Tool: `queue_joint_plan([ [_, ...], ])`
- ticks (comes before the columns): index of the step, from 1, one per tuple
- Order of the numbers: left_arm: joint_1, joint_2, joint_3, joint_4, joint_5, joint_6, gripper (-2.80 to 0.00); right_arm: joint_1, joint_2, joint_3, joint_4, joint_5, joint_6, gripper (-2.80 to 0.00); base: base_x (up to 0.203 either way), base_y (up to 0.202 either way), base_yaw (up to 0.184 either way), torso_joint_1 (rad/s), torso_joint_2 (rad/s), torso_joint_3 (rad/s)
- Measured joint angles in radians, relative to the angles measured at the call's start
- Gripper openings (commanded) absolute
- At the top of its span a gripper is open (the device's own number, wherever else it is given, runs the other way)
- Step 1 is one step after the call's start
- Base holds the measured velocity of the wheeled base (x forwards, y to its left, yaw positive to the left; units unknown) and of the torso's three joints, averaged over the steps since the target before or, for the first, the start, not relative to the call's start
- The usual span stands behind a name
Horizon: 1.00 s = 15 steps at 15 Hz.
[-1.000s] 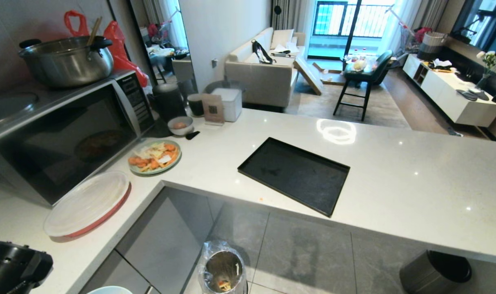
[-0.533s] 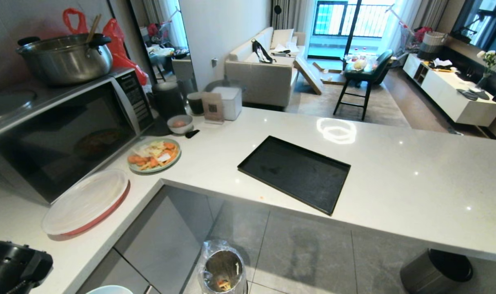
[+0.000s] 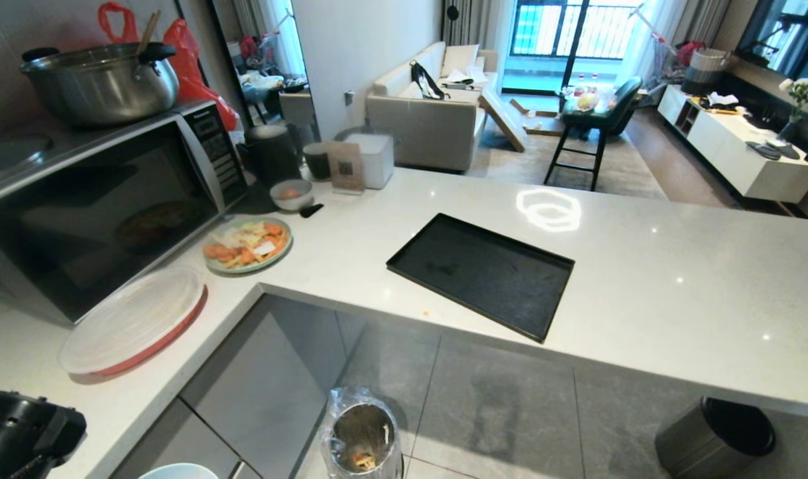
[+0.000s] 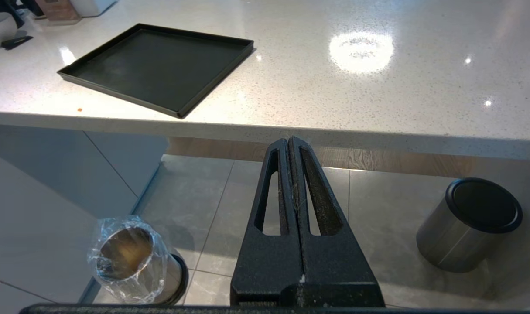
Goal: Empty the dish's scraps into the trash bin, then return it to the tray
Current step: Move the bowl over the trash can
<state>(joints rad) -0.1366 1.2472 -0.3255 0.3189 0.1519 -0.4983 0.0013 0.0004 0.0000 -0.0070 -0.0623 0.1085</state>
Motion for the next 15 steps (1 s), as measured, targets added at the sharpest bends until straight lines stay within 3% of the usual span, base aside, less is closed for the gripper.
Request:
queue_joint_plan([
  [15,-0.028,-0.015,0.008,0.002,0.003,-0.002,-2.80,0.000,0.000,0.000,0.001,0.000,0.000,-2.80,0.000,0.000,0.000,-0.134,0.33,0.197],
])
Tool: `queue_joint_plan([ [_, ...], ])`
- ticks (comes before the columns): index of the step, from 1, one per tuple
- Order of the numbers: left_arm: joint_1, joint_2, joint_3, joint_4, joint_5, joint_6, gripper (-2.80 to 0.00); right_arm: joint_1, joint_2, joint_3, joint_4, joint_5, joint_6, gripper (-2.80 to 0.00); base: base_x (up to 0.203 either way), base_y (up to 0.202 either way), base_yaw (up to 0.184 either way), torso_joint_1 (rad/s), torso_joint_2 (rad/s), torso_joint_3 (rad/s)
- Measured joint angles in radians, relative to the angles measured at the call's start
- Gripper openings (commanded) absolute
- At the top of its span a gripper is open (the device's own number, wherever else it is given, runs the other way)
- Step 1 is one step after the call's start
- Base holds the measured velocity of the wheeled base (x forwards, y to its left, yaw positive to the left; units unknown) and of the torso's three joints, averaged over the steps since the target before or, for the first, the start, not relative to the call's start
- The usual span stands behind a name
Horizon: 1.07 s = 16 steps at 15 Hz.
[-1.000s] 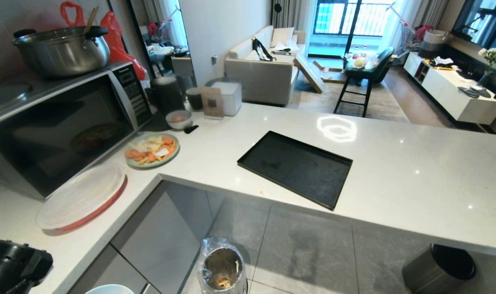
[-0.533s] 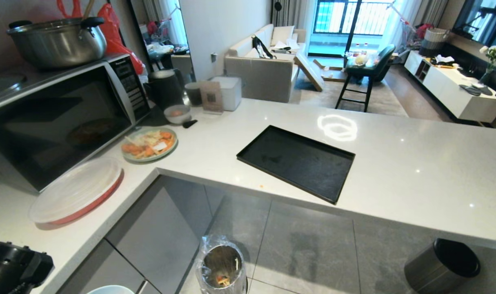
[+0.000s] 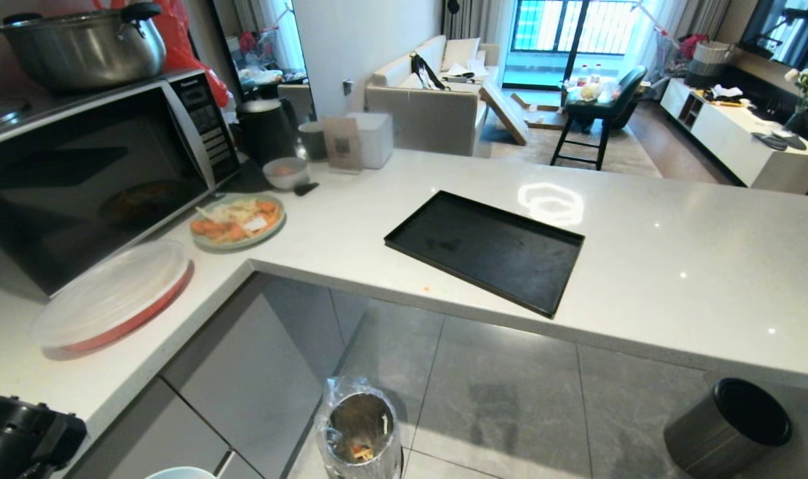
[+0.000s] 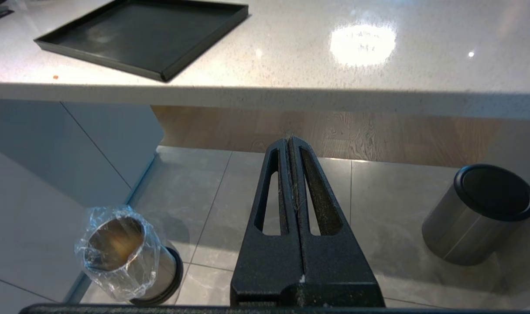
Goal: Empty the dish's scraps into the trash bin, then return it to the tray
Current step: Move the bowl over the trash can
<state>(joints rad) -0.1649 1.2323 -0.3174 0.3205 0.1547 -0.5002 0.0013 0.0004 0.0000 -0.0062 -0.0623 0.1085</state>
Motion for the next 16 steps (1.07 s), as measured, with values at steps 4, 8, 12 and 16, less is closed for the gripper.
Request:
queue_joint_plan([
  [4,-0.001,0.000,0.000,0.000,0.000,0.000,-2.80,0.000,0.000,0.000,-0.002,0.000,0.000,-2.80,0.000,0.000,0.000,-0.150,0.40,0.249],
  [8,-0.001,0.000,-0.001,0.000,-0.002,0.000,-2.80,0.000,0.000,0.000,-0.001,-0.001,0.000,-2.80,0.000,0.000,0.000,-0.191,0.53,0.344],
  [12,-0.001,0.000,0.001,0.000,-0.003,0.001,-2.80,0.000,0.000,0.000,-0.001,0.000,0.000,-2.80,0.000,0.000,0.000,-0.159,0.54,0.364],
  [16,-0.001,0.000,0.000,0.000,-0.001,0.000,-2.80,0.000,0.000,0.000,-0.001,0.000,0.000,-2.80,0.000,0.000,0.000,-0.131,0.50,0.370],
])
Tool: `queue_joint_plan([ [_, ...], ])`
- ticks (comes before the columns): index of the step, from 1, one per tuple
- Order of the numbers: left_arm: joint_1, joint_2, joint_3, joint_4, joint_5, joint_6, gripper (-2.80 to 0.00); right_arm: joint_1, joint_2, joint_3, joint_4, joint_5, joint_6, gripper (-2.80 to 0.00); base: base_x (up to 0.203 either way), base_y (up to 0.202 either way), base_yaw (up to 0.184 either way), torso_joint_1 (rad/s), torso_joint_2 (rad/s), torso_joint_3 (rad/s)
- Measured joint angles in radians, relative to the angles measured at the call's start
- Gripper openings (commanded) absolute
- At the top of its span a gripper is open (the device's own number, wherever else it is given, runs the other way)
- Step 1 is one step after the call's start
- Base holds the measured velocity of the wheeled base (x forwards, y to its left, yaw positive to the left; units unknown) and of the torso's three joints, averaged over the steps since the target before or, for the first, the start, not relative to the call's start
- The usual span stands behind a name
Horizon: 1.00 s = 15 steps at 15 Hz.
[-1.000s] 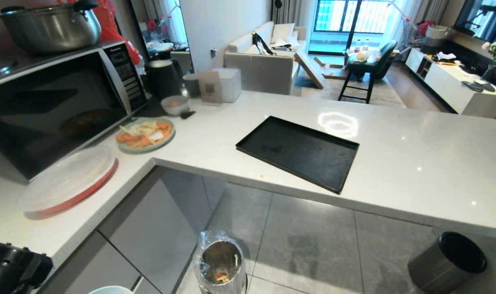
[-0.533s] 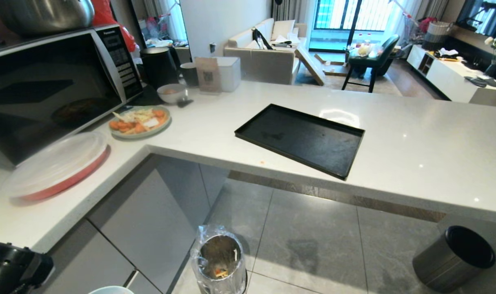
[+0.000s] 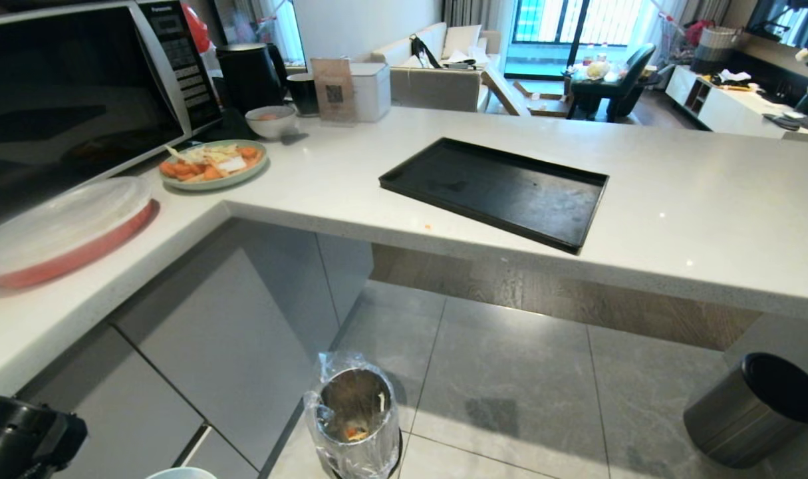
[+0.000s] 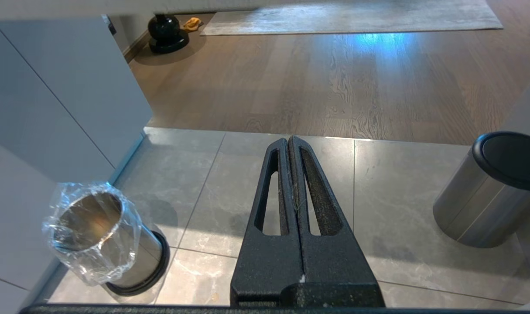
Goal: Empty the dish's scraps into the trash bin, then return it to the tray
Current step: Move the bowl over the trash can
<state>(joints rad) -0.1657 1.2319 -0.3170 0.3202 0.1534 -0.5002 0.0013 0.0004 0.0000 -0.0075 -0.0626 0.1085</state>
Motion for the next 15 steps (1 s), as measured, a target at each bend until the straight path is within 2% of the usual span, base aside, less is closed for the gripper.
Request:
queue_joint_plan([
  [12,0.000,0.000,0.001,0.001,-0.001,0.000,-2.80,0.000,0.000,0.000,0.000,0.000,0.000,-2.80,0.000,0.000,0.000,-0.040,0.45,0.412],
  [15,0.000,0.000,0.002,0.000,-0.003,0.000,-2.80,0.000,0.000,0.000,0.000,0.000,0.000,-2.80,0.000,0.000,0.000,0.002,0.06,0.072],
])
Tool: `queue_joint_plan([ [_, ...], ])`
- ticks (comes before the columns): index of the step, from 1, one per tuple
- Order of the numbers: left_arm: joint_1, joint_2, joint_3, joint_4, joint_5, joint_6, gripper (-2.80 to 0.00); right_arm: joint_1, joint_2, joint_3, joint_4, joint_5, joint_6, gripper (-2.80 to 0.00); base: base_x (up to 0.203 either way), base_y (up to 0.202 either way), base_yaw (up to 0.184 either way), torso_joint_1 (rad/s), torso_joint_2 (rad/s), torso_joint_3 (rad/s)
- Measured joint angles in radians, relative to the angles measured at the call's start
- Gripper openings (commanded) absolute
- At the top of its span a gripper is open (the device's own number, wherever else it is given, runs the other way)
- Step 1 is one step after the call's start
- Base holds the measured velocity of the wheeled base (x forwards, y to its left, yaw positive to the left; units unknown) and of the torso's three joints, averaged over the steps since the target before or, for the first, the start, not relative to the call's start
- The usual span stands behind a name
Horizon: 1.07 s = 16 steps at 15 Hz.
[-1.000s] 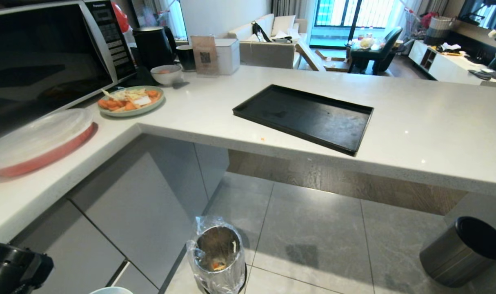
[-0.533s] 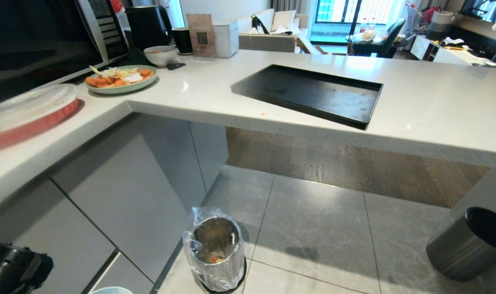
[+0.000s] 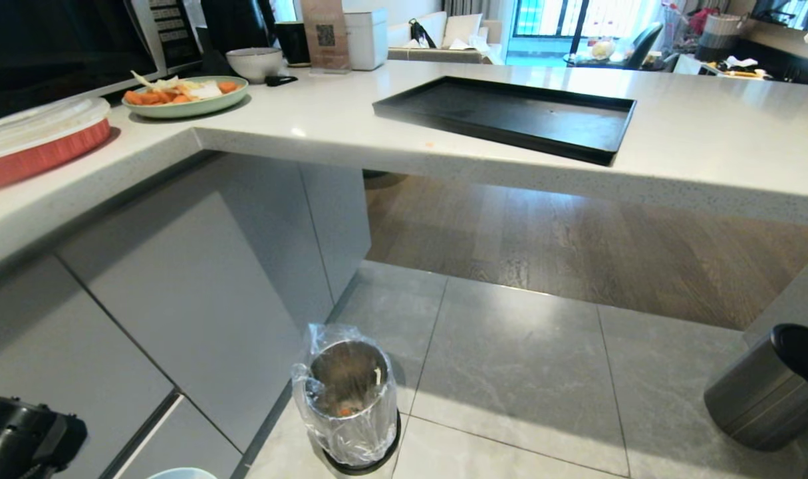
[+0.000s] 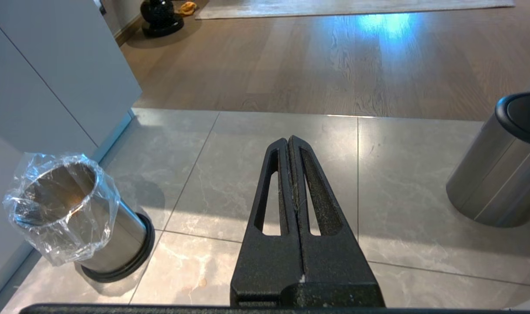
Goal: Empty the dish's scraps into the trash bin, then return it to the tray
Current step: Move the bowl over the trash can
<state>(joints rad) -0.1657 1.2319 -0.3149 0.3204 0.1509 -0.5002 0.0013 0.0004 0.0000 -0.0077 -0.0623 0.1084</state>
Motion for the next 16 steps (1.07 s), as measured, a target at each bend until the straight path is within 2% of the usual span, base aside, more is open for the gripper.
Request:
queue_joint_plan([
  [16,0.002,-0.023,0.034,0.000,0.002,-0.004,-2.80,0.000,0.000,0.000,0.001,0.000,0.000,-2.80,0.000,0.000,0.000,0.006,0.02,0.024],
])
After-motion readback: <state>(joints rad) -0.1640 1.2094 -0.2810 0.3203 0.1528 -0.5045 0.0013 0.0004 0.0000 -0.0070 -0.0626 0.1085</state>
